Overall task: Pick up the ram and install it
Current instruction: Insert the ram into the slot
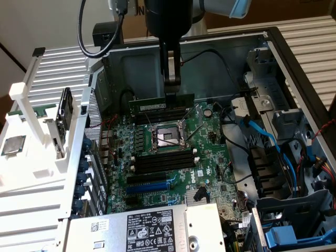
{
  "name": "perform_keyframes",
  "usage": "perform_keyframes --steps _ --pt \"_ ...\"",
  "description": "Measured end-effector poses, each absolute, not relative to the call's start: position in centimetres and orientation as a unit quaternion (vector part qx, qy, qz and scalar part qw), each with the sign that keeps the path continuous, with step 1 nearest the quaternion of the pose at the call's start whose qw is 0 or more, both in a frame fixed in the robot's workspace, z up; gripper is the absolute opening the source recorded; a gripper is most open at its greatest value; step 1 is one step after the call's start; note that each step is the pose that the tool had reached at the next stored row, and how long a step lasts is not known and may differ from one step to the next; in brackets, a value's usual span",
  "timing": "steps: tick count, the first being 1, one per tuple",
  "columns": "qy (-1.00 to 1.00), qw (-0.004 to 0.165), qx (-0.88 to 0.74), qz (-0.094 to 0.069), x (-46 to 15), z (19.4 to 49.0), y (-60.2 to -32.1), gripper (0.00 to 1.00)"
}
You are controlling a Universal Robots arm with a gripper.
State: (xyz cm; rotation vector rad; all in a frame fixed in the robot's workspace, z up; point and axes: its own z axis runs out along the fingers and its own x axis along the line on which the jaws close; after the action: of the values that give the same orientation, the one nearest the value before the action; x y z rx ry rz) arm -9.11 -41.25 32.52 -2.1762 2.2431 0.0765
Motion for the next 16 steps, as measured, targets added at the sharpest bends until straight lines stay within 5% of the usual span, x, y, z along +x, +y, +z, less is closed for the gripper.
perform_keyframes --steps 16 --pt "0.718 0.005 -0.696 0.018 -9.4 30.4 -41.3 0.12"
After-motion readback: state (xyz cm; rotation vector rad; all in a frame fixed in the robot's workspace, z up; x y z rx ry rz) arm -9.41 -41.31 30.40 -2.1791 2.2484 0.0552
